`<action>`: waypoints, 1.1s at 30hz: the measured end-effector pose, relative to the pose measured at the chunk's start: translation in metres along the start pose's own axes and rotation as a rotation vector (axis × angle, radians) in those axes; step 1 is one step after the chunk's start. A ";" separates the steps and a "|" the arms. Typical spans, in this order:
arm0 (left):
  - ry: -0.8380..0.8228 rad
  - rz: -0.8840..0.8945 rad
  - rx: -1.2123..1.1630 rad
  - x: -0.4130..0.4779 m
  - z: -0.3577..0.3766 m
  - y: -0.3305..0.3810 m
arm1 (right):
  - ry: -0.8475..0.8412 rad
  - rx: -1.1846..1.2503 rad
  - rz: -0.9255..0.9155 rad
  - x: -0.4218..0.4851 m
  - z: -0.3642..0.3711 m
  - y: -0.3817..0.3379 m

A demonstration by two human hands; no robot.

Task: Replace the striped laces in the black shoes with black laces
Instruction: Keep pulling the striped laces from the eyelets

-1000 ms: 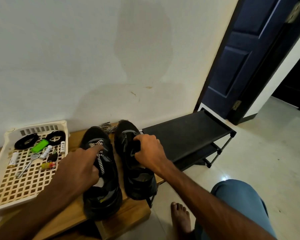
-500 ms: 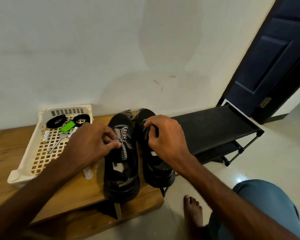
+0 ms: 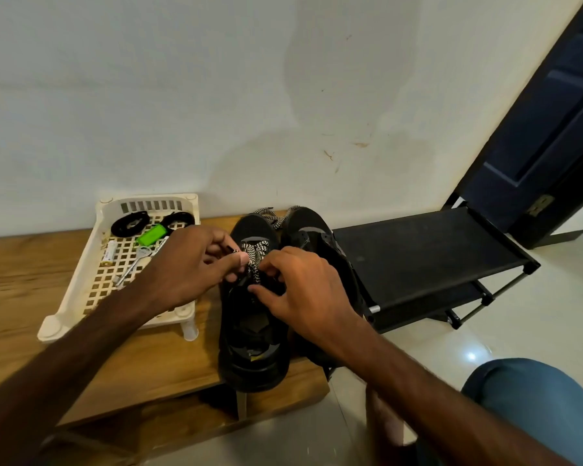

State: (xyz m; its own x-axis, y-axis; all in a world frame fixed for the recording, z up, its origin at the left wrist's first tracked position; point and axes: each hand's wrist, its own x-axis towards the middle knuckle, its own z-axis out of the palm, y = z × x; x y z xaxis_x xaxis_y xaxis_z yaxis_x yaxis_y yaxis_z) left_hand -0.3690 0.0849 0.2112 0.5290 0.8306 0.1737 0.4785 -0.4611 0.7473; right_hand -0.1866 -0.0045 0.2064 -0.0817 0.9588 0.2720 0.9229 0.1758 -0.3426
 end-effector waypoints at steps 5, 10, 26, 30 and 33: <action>0.189 0.020 -0.150 0.003 -0.003 0.003 | 0.015 0.028 0.042 0.004 0.001 -0.004; 0.486 -0.234 -0.800 0.013 -0.031 -0.005 | 0.038 0.002 0.067 0.005 0.000 -0.009; 0.107 -0.078 0.156 0.009 0.008 -0.022 | -0.015 0.341 0.280 0.017 -0.012 0.000; -0.084 -0.011 -0.006 0.004 0.012 -0.015 | -0.047 0.358 0.236 0.022 -0.020 0.007; -0.171 0.022 0.080 0.002 0.022 -0.013 | -0.038 0.374 0.192 0.023 -0.024 0.007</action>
State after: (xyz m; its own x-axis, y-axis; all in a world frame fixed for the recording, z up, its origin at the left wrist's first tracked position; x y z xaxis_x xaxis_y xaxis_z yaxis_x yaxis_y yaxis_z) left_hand -0.3591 0.0860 0.1879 0.6483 0.7579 0.0728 0.5162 -0.5078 0.6896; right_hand -0.1726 0.0137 0.2320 0.0577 0.9884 0.1403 0.7231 0.0555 -0.6885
